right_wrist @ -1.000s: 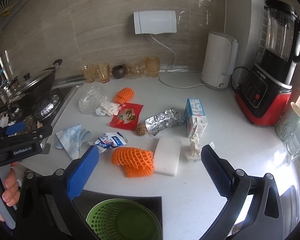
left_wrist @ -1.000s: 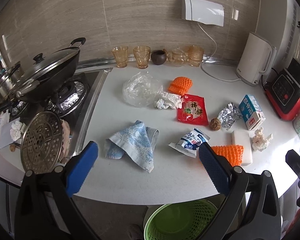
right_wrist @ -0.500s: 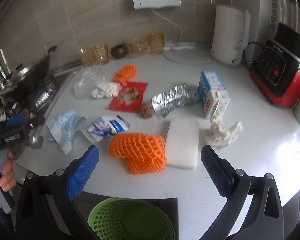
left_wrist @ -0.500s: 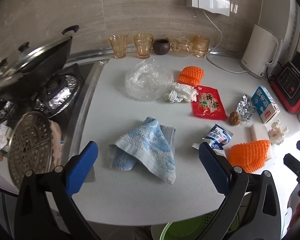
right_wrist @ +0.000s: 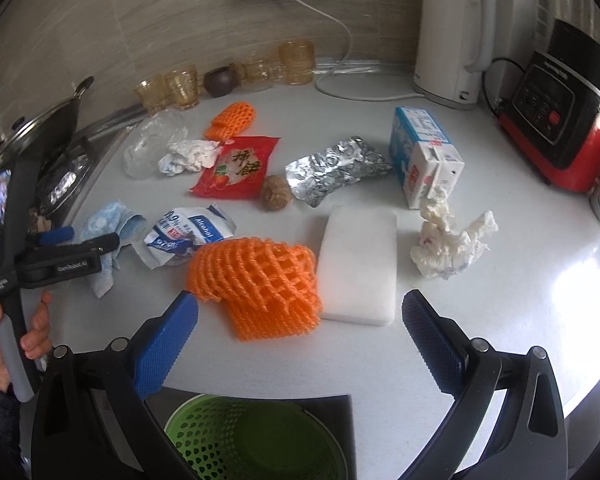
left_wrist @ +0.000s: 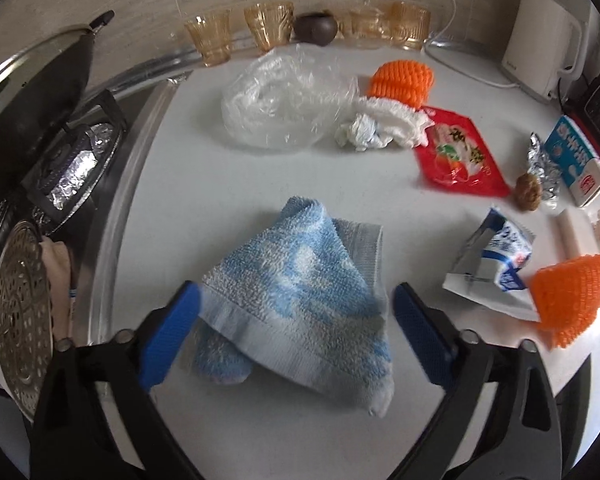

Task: Collect trash
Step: 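Grasp the blue-white towel with the left tool while the right tool grasps the orange foam net, then carry towel and foam net to the green basket and release both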

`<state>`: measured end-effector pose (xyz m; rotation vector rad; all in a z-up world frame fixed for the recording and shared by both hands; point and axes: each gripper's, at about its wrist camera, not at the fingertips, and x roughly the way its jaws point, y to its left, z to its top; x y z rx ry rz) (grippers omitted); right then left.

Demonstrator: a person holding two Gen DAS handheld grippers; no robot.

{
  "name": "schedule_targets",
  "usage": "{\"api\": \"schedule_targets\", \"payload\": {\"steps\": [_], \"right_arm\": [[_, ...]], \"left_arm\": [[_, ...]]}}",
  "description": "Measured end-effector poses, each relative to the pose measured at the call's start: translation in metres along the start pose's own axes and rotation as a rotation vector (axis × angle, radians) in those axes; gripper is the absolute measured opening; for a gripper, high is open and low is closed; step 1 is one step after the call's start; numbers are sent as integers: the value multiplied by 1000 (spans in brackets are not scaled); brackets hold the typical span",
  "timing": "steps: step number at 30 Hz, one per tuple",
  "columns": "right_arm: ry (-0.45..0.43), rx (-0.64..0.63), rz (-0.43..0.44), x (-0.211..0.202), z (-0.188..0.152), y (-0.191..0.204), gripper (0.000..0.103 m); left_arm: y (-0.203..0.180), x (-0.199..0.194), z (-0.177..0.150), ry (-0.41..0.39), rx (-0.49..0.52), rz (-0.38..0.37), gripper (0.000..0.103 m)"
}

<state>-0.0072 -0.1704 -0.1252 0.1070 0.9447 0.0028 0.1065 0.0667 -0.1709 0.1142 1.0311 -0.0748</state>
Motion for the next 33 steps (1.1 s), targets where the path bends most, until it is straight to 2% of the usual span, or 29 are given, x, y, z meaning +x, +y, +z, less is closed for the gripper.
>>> {"api": "schedule_targets", "payload": {"steps": [4, 7, 9, 12, 17, 23, 28, 29, 33], "right_arm": [[0, 36, -22, -1, -3, -4, 101], [7, 56, -39, 1, -6, -3, 101], [15, 74, -50, 5, -7, 0, 101], [30, 92, -60, 12, -9, 8, 101], [47, 120, -104, 28, -10, 19, 101], [14, 128, -122, 32, 3, 30, 98], [27, 115, -106, 49, 13, 37, 98], [39, 129, -110, 55, 13, 36, 96], [73, 174, -127, 65, 11, 34, 63]], "left_arm": [[6, 8, 2, 11, 5, -11, 75], [6, 10, 5, 8, 35, -7, 61], [6, 14, 6, 20, 62, 6, 41], [8, 17, 9, 20, 85, 8, 30], [14, 17, 14, 19, 139, -56, 26], [20, 11, 15, 19, 223, -156, 25], [25, 12, 13, 28, 295, -217, 25], [26, 12, 14, 31, 305, -231, 25], [28, 13, 16, 34, 345, -271, 25]]}}
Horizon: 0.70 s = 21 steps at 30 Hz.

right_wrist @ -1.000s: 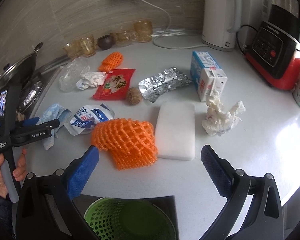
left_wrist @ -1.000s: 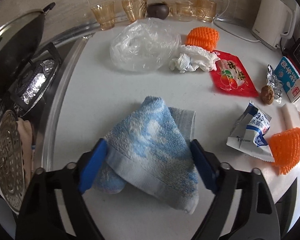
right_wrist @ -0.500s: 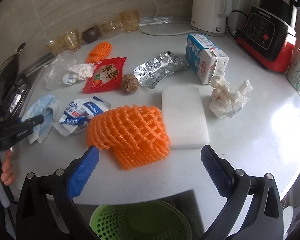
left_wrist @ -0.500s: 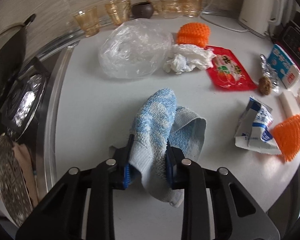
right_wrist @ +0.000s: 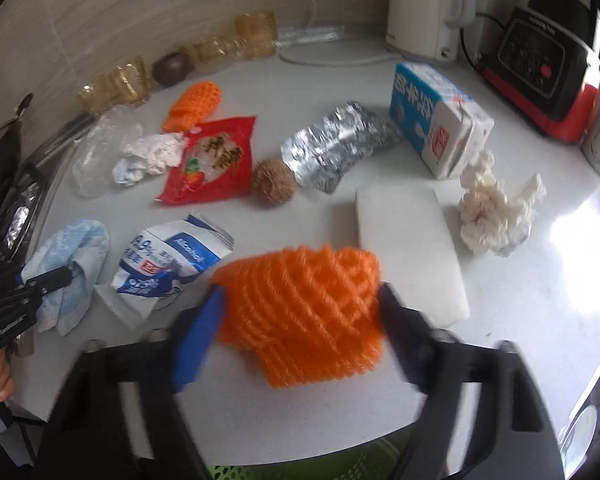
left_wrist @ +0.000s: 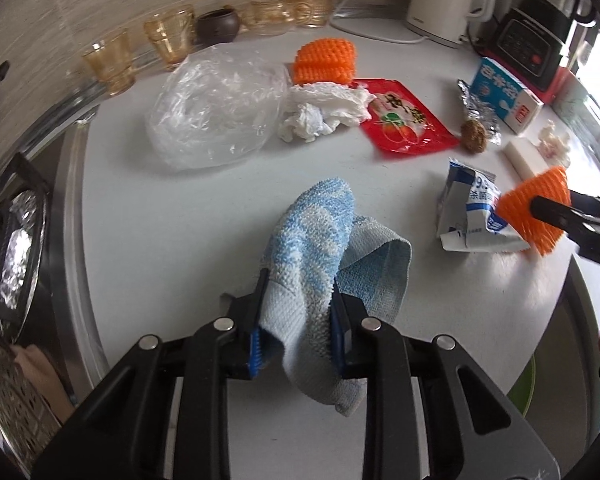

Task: Collect trash
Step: 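Carry towel and foam net to the green basket and release both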

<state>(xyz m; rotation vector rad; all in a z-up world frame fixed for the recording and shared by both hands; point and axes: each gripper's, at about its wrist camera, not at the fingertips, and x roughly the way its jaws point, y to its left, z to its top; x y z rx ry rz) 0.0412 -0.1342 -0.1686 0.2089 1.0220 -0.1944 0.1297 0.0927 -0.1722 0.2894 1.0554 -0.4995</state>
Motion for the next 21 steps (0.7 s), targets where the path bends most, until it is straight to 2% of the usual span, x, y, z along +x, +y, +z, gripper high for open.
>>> {"api": "schedule_targets", "payload": {"steps": [1, 3, 4, 6, 15, 19, 21], "right_arm": [[-2, 13, -1, 0, -1, 0, 60], [-5, 29, 5, -3, -2, 0, 39], [-6, 39, 11, -4, -3, 0, 35], [-17, 61, 15, -8, -4, 0, 20], [-84, 96, 30, -48, -4, 4, 18], [-117, 77, 30, -83, -15, 0, 18], [-126, 69, 26, -100, -26, -4, 18]], "left_arm": [[0, 0, 0, -2, 13, -7, 25], [-1, -1, 0, -6, 41, -19, 25], [-2, -1, 0, -9, 53, -23, 25], [-4, -5, -1, -20, 83, -40, 25], [-6, -37, 0, -72, 137, -89, 24], [-25, -66, -6, -114, 170, -121, 24], [-41, -81, -11, -118, 176, -172, 24]]}}
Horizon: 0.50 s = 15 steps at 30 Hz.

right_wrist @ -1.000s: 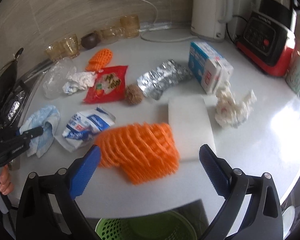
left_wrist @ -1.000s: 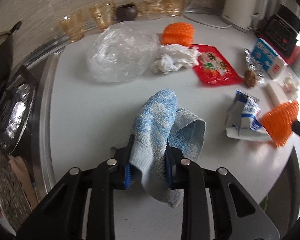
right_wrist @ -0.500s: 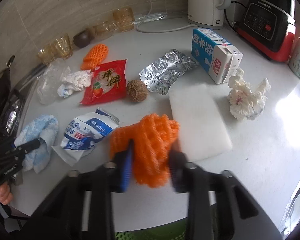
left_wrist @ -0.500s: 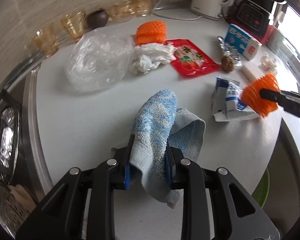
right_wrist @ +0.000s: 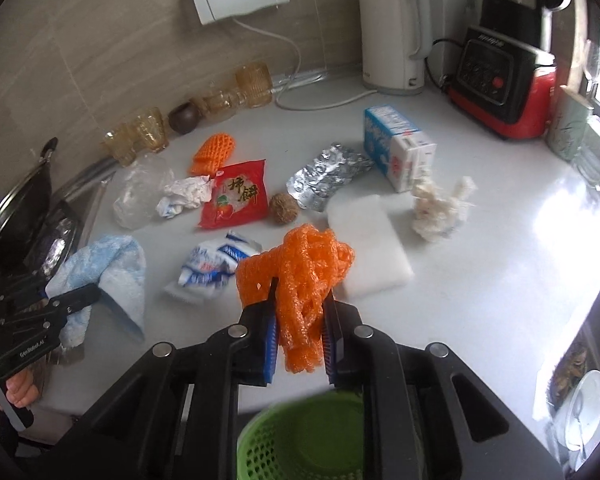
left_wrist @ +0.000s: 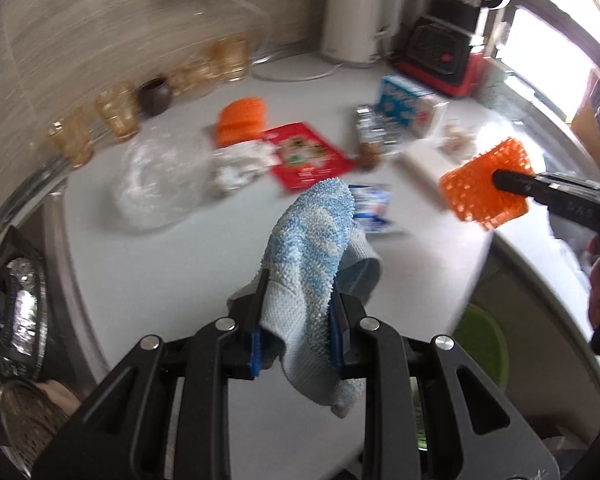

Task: Collect trash
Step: 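Carry towel and foam net to the green basket and release both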

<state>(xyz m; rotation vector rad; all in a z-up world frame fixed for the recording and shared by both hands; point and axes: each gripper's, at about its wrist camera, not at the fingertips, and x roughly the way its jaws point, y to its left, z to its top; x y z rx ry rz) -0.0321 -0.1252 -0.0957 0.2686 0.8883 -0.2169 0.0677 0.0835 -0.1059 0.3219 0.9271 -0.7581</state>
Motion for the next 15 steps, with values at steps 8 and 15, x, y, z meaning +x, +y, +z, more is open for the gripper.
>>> {"api": "schedule_targets", "payload": {"steps": [8, 15], "right_arm": [[-21, 10, -47, -78, -52, -47, 19], [-12, 40, -76, -116, -95, -89, 20]], "left_arm": [[-102, -28, -22, 1, 89, -187, 24], [-181, -6, -56, 119, 137, -260, 30]]}}
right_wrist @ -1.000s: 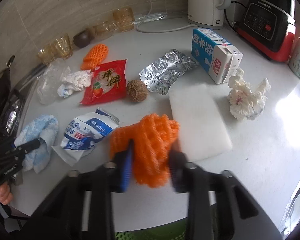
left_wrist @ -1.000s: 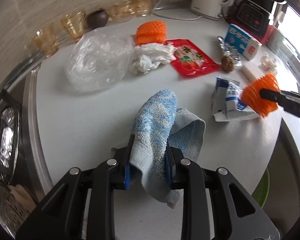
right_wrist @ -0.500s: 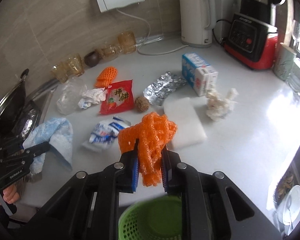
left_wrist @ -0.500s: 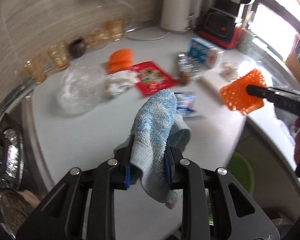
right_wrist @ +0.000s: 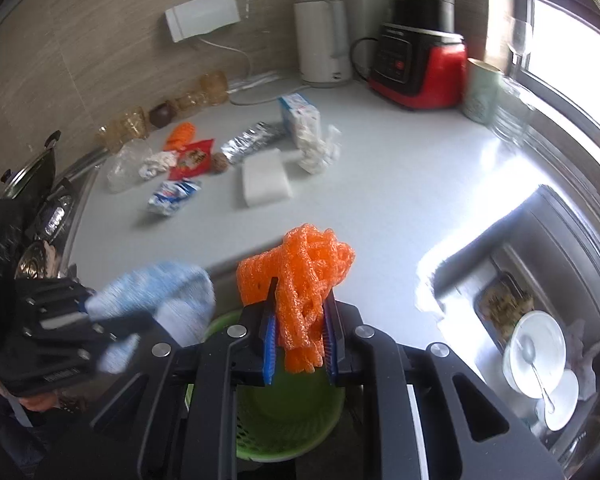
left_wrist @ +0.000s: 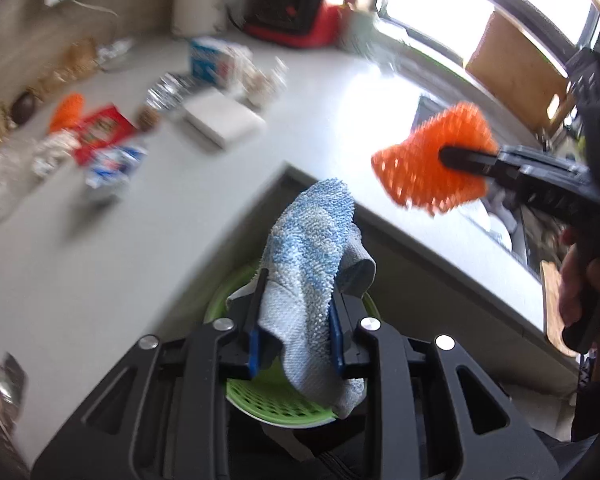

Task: Collect trash
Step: 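Carry towel and foam net to the green basket and release both, then grasp the white wet-wipe packet with the left tool while the right tool grasps the white sponge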

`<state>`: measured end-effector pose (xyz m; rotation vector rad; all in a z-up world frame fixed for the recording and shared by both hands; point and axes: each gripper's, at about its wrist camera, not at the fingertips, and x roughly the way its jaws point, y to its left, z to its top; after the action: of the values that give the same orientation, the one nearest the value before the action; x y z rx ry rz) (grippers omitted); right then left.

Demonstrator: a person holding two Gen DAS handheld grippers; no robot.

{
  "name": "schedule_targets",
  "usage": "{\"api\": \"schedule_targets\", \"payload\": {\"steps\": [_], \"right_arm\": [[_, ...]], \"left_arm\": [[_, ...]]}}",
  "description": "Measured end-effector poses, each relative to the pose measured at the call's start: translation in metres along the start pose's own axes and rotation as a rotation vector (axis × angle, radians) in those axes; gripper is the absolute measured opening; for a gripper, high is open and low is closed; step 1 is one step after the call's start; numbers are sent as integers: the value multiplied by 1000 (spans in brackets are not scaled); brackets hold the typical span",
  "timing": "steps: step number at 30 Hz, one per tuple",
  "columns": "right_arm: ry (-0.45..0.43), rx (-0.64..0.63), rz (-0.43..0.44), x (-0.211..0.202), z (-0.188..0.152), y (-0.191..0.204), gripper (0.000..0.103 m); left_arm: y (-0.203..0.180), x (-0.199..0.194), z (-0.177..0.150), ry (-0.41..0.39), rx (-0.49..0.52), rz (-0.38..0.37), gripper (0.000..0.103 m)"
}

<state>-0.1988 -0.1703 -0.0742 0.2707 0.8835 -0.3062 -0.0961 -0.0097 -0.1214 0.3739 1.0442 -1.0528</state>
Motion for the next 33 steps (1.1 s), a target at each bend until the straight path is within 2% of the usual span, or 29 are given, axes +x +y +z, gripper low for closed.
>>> {"api": "schedule_targets", "payload": {"steps": [3, 6, 9, 13, 20, 22, 27, 29, 33], "right_arm": [[6, 10, 9, -7, -12, -12, 21], [16, 5, 20, -9, -21, -16, 21], [24, -9, 39, -9, -25, -15, 21], [54, -38, 70, -3, -31, -7, 23], [164, -111, 136, 27, -56, 18, 25], [190, -118, 148, 36, -62, 25, 33], [210, -108, 145, 50, -66, 39, 65], [203, -102, 144, 52, -63, 45, 73], [176, -103, 123, 53, -50, 53, 83]], "left_arm": [[-16, 14, -7, 43, -3, 6, 47], [-25, 18, -11, 48, -1, 31, 66], [-28, 14, -11, 35, -11, 53, 76], [-16, 4, -6, 4, -41, 98, 83], [40, -25, 1, -60, -152, 213, 89], [58, -32, 0, -70, -180, 243, 90], [92, -41, 0, -75, -233, 278, 90], [103, -41, 2, -72, -245, 281, 90], [118, -40, 9, -76, -243, 273, 90]]}}
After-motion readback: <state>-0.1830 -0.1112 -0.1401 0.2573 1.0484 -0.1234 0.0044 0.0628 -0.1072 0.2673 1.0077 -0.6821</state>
